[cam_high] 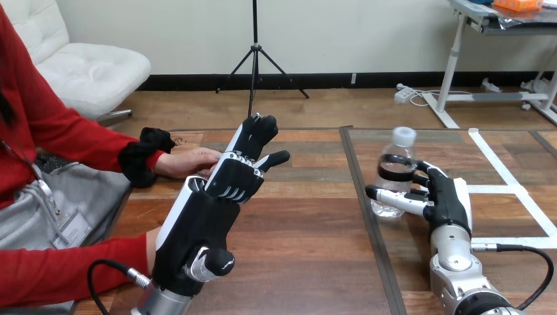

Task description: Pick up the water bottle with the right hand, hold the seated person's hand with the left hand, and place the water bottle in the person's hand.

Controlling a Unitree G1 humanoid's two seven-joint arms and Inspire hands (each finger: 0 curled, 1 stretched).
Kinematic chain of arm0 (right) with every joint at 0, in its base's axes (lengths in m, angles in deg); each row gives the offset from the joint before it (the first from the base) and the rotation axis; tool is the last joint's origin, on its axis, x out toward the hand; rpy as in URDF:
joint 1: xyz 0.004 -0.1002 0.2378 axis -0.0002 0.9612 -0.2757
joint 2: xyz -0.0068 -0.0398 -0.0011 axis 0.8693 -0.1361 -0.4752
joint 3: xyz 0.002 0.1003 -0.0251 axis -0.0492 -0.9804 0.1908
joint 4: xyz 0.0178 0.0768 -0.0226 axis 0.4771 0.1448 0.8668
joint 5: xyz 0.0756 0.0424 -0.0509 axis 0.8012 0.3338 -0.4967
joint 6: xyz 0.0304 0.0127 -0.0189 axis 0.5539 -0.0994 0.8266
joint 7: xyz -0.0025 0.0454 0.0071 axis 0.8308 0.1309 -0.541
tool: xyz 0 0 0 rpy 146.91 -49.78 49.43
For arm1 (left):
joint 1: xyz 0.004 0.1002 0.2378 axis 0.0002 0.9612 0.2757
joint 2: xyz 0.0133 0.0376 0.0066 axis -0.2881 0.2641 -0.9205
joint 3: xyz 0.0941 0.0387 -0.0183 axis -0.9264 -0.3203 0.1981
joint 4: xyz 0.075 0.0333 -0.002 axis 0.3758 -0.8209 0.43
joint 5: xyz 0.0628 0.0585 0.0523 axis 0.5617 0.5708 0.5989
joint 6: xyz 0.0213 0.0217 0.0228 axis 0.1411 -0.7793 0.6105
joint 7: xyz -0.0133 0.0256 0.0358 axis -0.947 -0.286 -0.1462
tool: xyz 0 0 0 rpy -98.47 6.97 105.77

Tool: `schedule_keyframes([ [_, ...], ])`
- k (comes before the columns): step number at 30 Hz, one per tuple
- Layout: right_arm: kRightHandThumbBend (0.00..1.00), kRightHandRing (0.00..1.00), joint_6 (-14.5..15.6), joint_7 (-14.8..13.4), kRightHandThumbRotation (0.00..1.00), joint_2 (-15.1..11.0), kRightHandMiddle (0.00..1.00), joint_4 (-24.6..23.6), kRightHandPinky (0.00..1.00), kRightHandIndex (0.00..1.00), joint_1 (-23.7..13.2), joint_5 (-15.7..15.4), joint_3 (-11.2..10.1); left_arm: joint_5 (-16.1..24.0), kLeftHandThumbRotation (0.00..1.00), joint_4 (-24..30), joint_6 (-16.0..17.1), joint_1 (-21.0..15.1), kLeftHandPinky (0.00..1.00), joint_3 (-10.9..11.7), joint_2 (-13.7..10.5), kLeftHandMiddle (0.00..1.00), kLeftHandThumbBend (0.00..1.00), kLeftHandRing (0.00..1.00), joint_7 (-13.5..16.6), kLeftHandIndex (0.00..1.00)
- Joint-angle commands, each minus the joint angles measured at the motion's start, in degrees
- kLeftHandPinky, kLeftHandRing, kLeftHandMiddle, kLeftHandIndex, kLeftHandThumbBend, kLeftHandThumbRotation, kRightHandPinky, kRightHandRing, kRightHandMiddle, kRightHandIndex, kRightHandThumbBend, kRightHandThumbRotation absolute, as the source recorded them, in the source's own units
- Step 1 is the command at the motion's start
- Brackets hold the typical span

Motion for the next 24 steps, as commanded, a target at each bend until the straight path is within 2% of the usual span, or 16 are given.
schedule_keyframes([
  [1,0.9,0.56,0.2,-0.9,0.0,1.5,0.72,0.6,0.46,0.71,-3.0,0.7,-1.1,-0.9,0.82,2.8,-0.1,-0.2,0.88,-0.8,0.9,1.0,0.97,0.99,0.1,1.0],
  [7,0.87,0.48,-0.6,-2.4,0.0,1.7,0.63,0.6,0.39,0.61,-2.4,0.8,-1.6,-1.1,0.8,3.9,-2.4,0.8,0.89,-0.9,0.6,1.0,0.98,0.98,0.5,1.0],
  [14,0.86,0.41,-0.8,-4.5,0.0,1.4,0.53,0.7,0.34,0.51,-1.9,-0.8,-0.7,-1.3,0.8,4.7,-2.2,1.1,0.89,-0.7,0.4,1.0,0.98,0.98,0.2,1.0],
  [24,0.85,0.38,-1.7,-3.7,0.0,1.3,0.48,0.4,0.33,0.47,-1.1,0.0,-1.5,-1.6,0.78,5.2,-4.6,1.5,0.89,-0.7,0.6,1.0,0.96,0.97,0.7,0.99],
])
